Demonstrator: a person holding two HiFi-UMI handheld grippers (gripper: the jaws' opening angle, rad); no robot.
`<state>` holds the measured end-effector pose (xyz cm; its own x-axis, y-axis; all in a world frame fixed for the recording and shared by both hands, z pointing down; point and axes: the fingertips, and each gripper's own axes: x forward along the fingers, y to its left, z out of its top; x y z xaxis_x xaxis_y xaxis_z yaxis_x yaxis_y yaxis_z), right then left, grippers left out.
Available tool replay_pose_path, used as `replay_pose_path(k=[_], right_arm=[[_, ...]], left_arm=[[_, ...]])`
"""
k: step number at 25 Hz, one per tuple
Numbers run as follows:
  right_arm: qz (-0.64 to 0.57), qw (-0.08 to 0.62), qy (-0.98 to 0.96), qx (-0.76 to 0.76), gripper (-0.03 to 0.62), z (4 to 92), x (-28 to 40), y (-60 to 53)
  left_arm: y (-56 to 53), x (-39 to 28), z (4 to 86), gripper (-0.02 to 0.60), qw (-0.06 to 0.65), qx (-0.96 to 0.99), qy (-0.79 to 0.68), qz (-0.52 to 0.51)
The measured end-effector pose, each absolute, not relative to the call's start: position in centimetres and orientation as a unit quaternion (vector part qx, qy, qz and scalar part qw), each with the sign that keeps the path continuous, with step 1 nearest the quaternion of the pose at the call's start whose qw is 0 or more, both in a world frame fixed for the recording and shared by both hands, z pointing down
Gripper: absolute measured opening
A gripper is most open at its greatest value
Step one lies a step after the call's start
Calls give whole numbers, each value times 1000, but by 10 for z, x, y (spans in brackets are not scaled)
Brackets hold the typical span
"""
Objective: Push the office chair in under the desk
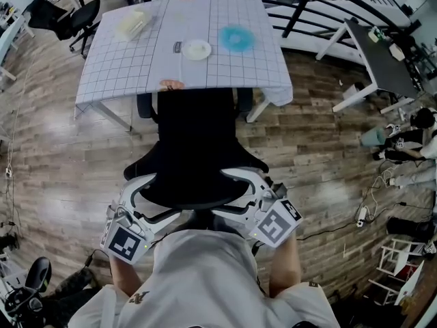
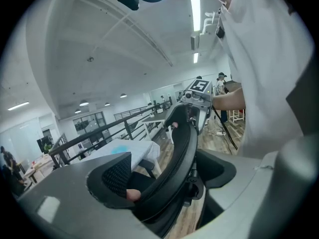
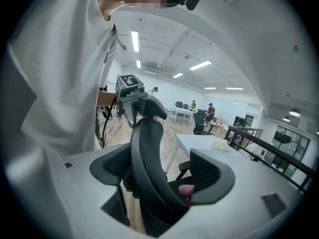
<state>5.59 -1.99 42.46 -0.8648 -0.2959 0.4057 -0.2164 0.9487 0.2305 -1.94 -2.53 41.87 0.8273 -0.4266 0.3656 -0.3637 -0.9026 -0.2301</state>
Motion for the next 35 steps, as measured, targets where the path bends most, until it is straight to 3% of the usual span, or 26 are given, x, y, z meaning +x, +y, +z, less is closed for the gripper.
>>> replay_pose_path(k=[35], right_arm=[[-74,203,-973,75,403,424,82,-69]], left_arm=[[-75,12,418,426,56,-949,215,-224]])
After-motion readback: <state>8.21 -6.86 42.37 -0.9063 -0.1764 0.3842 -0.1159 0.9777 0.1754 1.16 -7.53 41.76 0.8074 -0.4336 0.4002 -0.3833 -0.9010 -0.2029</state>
